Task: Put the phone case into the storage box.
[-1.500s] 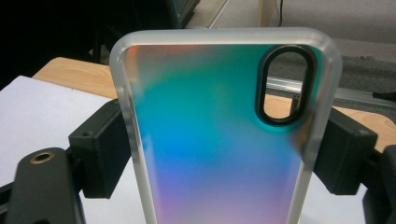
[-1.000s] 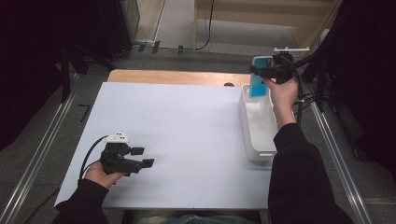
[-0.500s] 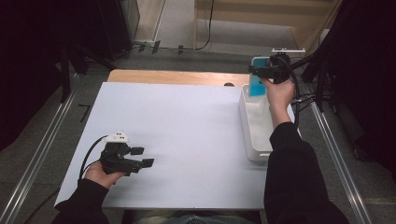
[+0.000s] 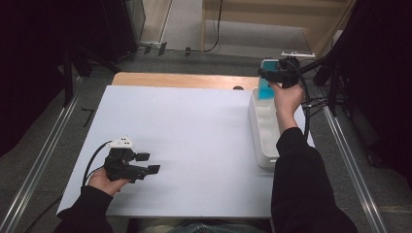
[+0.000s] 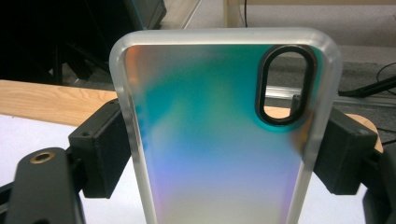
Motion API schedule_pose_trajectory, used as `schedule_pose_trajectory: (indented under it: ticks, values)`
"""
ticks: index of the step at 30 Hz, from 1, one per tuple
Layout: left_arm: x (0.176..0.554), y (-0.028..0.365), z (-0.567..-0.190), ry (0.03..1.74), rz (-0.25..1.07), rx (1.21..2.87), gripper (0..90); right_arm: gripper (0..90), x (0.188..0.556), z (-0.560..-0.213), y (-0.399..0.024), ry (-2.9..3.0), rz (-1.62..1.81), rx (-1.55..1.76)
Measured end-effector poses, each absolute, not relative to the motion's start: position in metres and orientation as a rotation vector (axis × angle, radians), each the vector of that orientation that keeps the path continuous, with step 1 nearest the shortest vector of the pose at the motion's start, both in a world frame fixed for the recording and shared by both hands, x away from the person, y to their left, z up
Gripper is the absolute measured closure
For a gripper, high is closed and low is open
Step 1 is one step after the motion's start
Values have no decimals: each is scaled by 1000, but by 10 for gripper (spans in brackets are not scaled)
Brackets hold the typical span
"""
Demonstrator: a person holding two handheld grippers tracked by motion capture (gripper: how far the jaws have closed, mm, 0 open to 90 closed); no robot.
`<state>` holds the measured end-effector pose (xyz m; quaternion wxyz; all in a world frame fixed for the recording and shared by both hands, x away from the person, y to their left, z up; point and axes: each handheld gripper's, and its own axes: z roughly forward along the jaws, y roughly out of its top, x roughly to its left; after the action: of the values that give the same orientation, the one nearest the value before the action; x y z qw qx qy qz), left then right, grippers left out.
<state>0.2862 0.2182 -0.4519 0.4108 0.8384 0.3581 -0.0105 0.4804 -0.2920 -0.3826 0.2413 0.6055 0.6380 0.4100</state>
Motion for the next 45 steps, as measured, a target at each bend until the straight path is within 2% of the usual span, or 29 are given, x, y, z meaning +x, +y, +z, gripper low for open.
schedule_pose_trajectory:
  ticks: [45]
  values:
    - [288, 219, -452, 901, -25, 2113, 292, 154, 471, -420, -285, 1788, 1059, 1685]
